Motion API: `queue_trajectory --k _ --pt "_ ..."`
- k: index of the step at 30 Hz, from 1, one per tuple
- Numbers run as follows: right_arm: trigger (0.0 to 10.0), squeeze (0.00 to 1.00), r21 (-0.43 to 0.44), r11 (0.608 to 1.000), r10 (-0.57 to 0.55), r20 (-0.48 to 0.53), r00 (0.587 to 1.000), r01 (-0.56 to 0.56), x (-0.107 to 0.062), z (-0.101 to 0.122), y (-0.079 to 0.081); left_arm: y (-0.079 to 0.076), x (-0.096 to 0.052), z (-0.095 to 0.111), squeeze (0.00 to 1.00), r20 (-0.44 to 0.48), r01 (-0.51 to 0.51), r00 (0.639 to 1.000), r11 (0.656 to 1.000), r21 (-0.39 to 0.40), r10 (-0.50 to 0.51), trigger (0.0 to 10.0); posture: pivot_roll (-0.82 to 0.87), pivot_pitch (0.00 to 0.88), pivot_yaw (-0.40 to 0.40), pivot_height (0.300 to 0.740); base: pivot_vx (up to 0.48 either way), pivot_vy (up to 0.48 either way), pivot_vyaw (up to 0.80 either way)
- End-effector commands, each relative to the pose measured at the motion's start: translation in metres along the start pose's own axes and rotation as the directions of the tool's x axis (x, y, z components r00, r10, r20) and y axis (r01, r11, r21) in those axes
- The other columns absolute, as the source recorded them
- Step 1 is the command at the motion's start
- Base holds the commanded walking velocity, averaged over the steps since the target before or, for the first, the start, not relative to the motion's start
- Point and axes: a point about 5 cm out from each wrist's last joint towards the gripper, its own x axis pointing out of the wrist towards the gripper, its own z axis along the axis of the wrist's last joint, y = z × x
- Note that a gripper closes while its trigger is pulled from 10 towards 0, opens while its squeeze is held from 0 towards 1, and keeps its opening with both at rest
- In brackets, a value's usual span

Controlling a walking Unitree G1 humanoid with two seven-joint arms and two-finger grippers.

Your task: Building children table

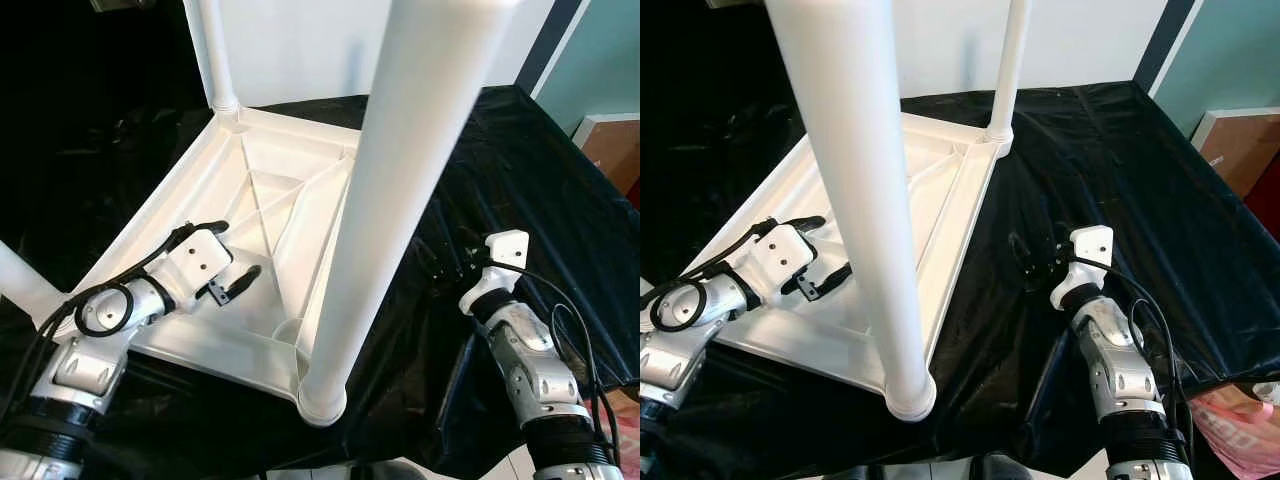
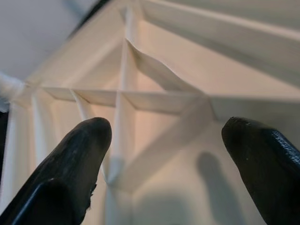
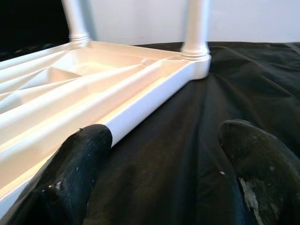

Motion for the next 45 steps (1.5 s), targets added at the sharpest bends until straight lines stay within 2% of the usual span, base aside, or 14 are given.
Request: queue_trajectory --k 1,8,17,21,25,26,27,32,34,35,38,39,40,45 --pt "10.0 0.00 0.013 1.000 0.020 -0.019 1.000 -0.020 -0.004 -0.002 0.001 -0.006 -0.001 0.002 0.00 0.023 0.063 0.998 0.998 0.002 -0.063 10.0 -0.01 0.112 -0.030 0.740 0.000 0.000 0.00" --pt "10.0 0.00 0.016 0.993 0.114 -0.064 0.991 -0.113 -0.021 0.007 0.008 -0.032 -0.022 0.019 0.00 0.187 0.296 0.941 0.953 -0.057 -0.281 10.0 -0.01 0.119 -0.026 0.740 0.000 0.000 0.00" --pt "10.0 0.00 0.007 0.991 0.133 -0.093 0.987 -0.133 -0.028 0.010 0.006 -0.045 -0.033 0.021 0.00 0.202 0.441 0.884 0.896 -0.052 -0.423 10.0 -0.02 0.124 -0.021 0.740 0.000 0.000 0.00" --pt "10.0 0.00 0.005 0.991 0.136 -0.104 0.985 -0.136 -0.028 0.011 0.006 -0.057 -0.025 0.005 0.00 0.063 0.494 0.868 0.870 -0.001 -0.493 10.0 -0.02 0.125 -0.018 0.740 0.000 0.000 0.00" --pt "10.0 0.00 0.003 0.990 0.140 -0.111 0.984 -0.140 -0.028 0.012 0.007 -0.057 -0.016 -0.008 0.00 -0.049 0.481 0.876 0.877 0.011 -0.480 10.0 -0.02 0.124 -0.016 0.740 0.000 0.000 0.00" --pt "10.0 0.00 0.000 0.990 0.142 -0.115 0.983 -0.143 -0.028 0.013 0.007 -0.056 -0.006 -0.022 0.00 -0.175 0.453 0.878 0.892 -0.007 -0.447 10.0 -0.02 0.123 -0.010 0.740 0.000 0.000 0.00" --pt "10.0 0.00 -0.001 0.990 0.142 -0.116 0.983 -0.143 -0.028 0.013 0.008 -0.056 -0.005 -0.026 0.00 -0.209 0.450 0.872 0.893 -0.018 -0.443 10.0 -0.02 0.123 -0.009 0.740 0.000 0.000 0.00" --pt "10.0 0.00 -0.002 0.990 0.138 -0.119 0.983 -0.139 -0.029 0.013 0.007 -0.058 -0.001 -0.031 0.00 -0.251 0.461 0.853 0.886 -0.054 -0.458 10.0 -0.03 0.124 -0.001 0.740 0.000 0.000 0.00" --pt "10.0 0.00 -0.004 0.991 0.130 -0.121 0.984 -0.131 -0.031 0.013 0.007 -0.062 0.002 -0.033 0.00 -0.251 0.459 0.838 0.875 -0.154 -0.484 10.0 -0.03 0.125 0.008 0.740 0.000 0.000 0.00" --pt "10.0 0.00 -0.005 0.992 0.129 -0.121 0.984 -0.130 -0.031 0.013 0.007 -0.062 0.003 -0.033 0.00 -0.250 0.456 0.837 0.873 -0.174 -0.487 8.5 -0.03 0.127 0.010 0.740 0.000 0.000 0.00" --pt "10.0 0.00 -0.005 0.992 0.128 -0.123 0.984 -0.129 -0.032 0.013 0.007 -0.063 0.004 -0.033 0.00 -0.253 0.454 0.835 0.872 -0.183 -0.488 8.5 -0.03 0.127 0.010 0.740 0.000 0.000 0.00" --pt "10.0 0.00 -0.006 0.992 0.124 -0.124 0.985 -0.125 -0.032 0.013 0.007 -0.062 0.006 -0.034 0.00 -0.252 0.434 0.842 0.877 -0.206 -0.476 1.4 -0.03 0.128 0.014 0.740 0.000 0.000 0.00" --pt "10.0 0.00 -0.006 0.993 0.119 -0.125 0.985 -0.121 -0.032 0.013 0.007 -0.062 0.009 -0.034 0.00 -0.252 0.410 0.851 0.882 -0.232 -0.461 0.0 -0.03 0.130 0.017 0.740 0.000 0.000 0.00" --pt "10.0 0.00 -0.004 0.994 0.110 -0.126 0.986 -0.111 -0.034 0.012 0.008 -0.059 0.018 -0.033 0.00 -0.254 0.318 0.884 0.904 -0.287 -0.392 0.0 -0.03 0.131 0.023 0.740 0.000 0.000 0.00"
